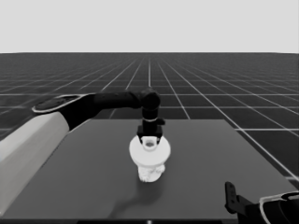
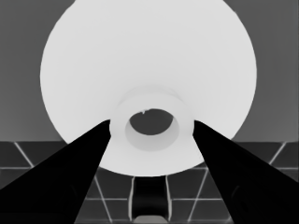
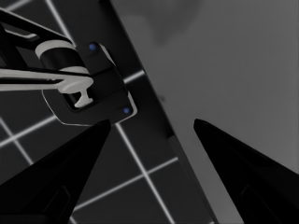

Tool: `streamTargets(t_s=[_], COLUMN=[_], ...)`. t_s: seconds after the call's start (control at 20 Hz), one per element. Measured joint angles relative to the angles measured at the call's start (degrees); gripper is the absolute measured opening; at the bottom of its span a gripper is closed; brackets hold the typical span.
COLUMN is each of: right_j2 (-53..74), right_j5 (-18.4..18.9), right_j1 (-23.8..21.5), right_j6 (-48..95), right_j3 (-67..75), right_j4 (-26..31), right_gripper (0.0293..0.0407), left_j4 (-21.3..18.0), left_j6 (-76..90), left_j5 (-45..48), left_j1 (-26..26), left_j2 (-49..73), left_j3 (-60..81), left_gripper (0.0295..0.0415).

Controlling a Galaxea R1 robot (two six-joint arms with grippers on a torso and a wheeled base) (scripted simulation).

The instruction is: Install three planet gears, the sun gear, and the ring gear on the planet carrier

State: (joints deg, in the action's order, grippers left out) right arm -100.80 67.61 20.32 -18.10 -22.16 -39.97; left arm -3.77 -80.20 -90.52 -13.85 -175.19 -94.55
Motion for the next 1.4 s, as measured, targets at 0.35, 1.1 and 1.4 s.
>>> streamTargets(t_s=[0.35,1.1,1.4], right_j2=[0.0,0.0,0.0], right_j5=[0.0,0.0,0.0], right_j1=[0.0,0.0,0.0], right_j6=[0.0,0.0,0.0], right_j3=[0.0,0.0,0.0], right_j4=[0.0,0.0,0.0], right_gripper=[0.0385,0.0385,0.0385], left_j4=[16.8,17.4,17.4], left_j6=[3.0,8.1,11.1], left_j5=[3.6,3.8,3.8], left_j1=[17.0,18.6,18.6], left_j2=[-1.5,-1.5,-1.5], left_j3=[-4.9,-5.5,-5.5], left_gripper=[0.0348,0.0348,0.0348])
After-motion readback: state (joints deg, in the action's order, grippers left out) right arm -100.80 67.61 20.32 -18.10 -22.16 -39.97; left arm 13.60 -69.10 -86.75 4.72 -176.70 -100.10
